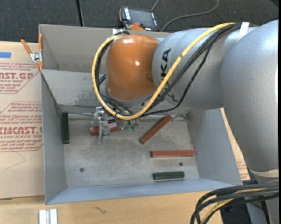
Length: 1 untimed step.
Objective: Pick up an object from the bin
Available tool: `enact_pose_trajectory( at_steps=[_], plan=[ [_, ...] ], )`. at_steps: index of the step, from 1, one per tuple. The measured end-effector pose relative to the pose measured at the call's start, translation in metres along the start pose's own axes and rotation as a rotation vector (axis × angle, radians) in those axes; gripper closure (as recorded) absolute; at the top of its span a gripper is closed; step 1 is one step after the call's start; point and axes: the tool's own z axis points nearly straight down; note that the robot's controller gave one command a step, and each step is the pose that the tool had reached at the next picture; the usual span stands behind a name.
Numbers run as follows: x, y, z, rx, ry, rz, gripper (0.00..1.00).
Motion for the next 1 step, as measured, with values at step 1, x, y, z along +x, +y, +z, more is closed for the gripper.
enact_pose_trajectory(
  at_steps=[1],
  plan=[
    [-0.0105, -0.0015, -0.0772, 0.0, -0.003, 0.009, 1.0]
  ],
)
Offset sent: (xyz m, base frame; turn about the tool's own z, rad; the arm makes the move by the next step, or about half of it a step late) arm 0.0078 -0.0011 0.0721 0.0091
